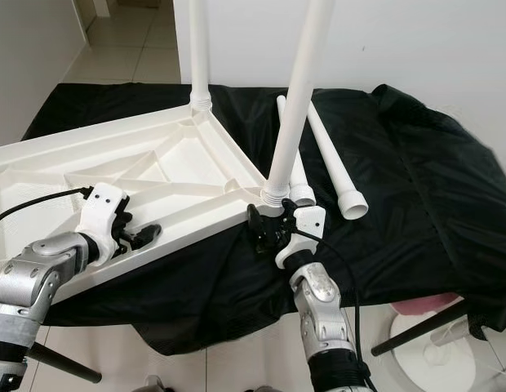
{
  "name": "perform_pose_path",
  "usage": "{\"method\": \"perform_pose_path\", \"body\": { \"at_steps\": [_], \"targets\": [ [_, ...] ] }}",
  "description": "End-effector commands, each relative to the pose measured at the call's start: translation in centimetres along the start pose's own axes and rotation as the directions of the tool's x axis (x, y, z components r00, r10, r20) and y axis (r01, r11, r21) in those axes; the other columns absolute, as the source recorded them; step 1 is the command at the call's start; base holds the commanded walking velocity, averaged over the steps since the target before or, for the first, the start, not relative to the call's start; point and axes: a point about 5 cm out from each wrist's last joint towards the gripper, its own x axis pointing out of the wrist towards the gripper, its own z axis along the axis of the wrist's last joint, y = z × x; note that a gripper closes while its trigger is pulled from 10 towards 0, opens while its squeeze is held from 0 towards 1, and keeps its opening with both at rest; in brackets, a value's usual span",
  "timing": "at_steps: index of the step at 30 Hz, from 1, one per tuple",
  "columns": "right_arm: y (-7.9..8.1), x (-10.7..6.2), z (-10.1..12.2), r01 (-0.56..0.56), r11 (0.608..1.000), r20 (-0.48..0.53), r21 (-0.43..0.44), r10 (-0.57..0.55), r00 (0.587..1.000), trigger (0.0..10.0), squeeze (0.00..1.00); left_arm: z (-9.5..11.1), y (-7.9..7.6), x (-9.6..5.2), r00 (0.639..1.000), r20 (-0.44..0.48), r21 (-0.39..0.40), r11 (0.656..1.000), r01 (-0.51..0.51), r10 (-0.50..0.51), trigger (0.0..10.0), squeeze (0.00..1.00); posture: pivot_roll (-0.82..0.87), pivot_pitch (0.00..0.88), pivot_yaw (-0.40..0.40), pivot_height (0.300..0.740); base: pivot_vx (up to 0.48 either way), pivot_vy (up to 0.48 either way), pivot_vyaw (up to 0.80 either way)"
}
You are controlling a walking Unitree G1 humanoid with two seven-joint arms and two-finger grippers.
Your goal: Building children table
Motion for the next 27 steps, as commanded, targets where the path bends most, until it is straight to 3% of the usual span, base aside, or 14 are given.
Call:
{"method": "perform_pose_path", "body": {
  "at_steps": [1, 2, 3, 4, 7, 10, 16, 20, 22, 23, 24, 25, 27],
  "targets": [
    [-0.1, -0.3, -0.5, 0.008, 1.000, -0.021, -0.001, -0.008, 1.000, 10.0, 0.00, -0.6, 0.4, 0.3, 0.997, -0.044, -0.003, 0.998, -0.069, 0.069, 10.0, 0.00, 0.02, 0.040, -0.050, 0.740, 0.000, 0.000, 0.00],
    [-0.1, -0.3, -0.5, 0.008, 1.000, -0.021, -0.001, -0.008, 1.000, 10.0, 0.00, -0.6, 0.4, 0.3, 0.997, -0.044, -0.003, 0.998, -0.069, 0.069, 10.0, 0.00, 0.02, 0.040, -0.050, 0.740, 0.000, 0.000, 0.00],
    [-0.1, -0.3, -0.5, 0.010, 1.000, -0.022, -0.002, -0.010, 1.000, 10.0, 0.00, -0.4, 0.5, 0.4, 0.996, -0.043, 0.004, 0.997, -0.074, 0.074, 7.0, 0.00, 0.02, 0.039, -0.048, 0.740, 0.000, 0.000, 0.00],
    [-0.1, -0.3, -0.5, 0.012, 1.000, -0.021, -0.003, -0.012, 1.000, 10.0, 0.00, -0.3, 0.6, 0.4, 0.996, -0.042, 0.020, 0.997, -0.078, 0.078, 4.7, 0.00, 0.02, 0.040, -0.046, 0.740, 0.000, 0.000, 0.00],
    [-0.1, -0.3, -0.5, 0.014, 1.000, -0.021, -0.004, -0.014, 1.000, 10.0, 0.00, -0.2, 0.7, 0.5, 0.996, -0.041, 0.032, 0.996, -0.080, 0.081, 4.7, 0.00, 0.02, 0.040, -0.046, 0.740, 0.000, 0.000, 0.00],
    [-0.1, -0.3, -0.5, 0.017, 1.000, -0.022, -0.004, -0.017, 1.000, 10.0, 0.00, -0.2, 0.6, 0.6, 0.996, -0.046, 0.045, 0.996, -0.073, 0.075, 3.5, 0.00, 0.02, 0.041, -0.045, 0.740, 0.000, 0.000, 0.00],
    [0.0, -0.3, -0.5, 0.018, 1.000, -0.022, -0.003, -0.018, 1.000, 10.0, 0.00, 0.0, 0.7, 0.6, 0.996, -0.045, 0.050, 0.996, -0.076, 0.078, 3.8, 0.00, 0.02, 0.043, -0.045, 0.740, 0.000, 0.000, 0.00],
    [0.0, -0.2, -0.6, 0.018, 1.000, -0.024, -0.001, -0.018, 1.000, 10.0, 0.00, 0.1, 0.6, 0.5, 0.996, -0.038, 0.054, 0.995, -0.080, 0.082, 3.3, 0.00, 0.02, 0.044, -0.045, 0.740, 0.000, 0.000, 0.00],
    [0.0, -0.2, -0.6, 0.018, 1.000, -0.023, 0.000, -0.018, 1.000, 10.0, 0.00, 0.1, 0.6, 0.5, 0.996, -0.036, 0.055, 0.995, -0.080, 0.082, 3.3, 0.00, 0.02, 0.044, -0.045, 0.740, 0.000, 0.000, 0.00],
    [0.0, -0.2, -0.6, 0.019, 1.000, -0.023, 0.000, -0.019, 1.000, 10.0, 0.00, 0.3, 0.5, 0.6, 0.997, -0.026, 0.063, 0.995, -0.077, 0.079, 4.0, 0.00, 0.02, 0.044, -0.044, 0.740, 0.000, 0.000, 0.00],
    [0.1, -0.2, -0.6, 0.019, 1.000, -0.023, 0.000, -0.019, 1.000, 10.0, 0.00, 0.6, 0.2, 0.7, 0.998, -0.006, 0.075, 0.995, -0.067, 0.068, 9.5, 0.00, 0.02, 0.044, -0.045, 0.740, 0.000, 0.000, 0.00],
    [0.1, -0.1, -0.6, 0.019, 1.000, -0.023, 0.001, -0.019, 1.000, 10.0, 0.00, 0.9, -0.2, 0.8, 0.999, 0.012, 0.086, 0.995, -0.052, 0.051, 10.0, 0.00, 0.03, 0.043, -0.045, 0.740, 0.000, 0.000, 0.00],
    [0.1, -0.1, -0.6, 0.019, 1.000, -0.023, 0.001, -0.019, 1.000, 10.0, 0.00, 1.2, -0.6, 0.9, 0.999, 0.030, 0.093, 0.995, -0.035, 0.032, 10.0, 0.00, 0.03, 0.043, -0.045, 0.740, 0.000, 0.000, 0.00]
  ]
}}
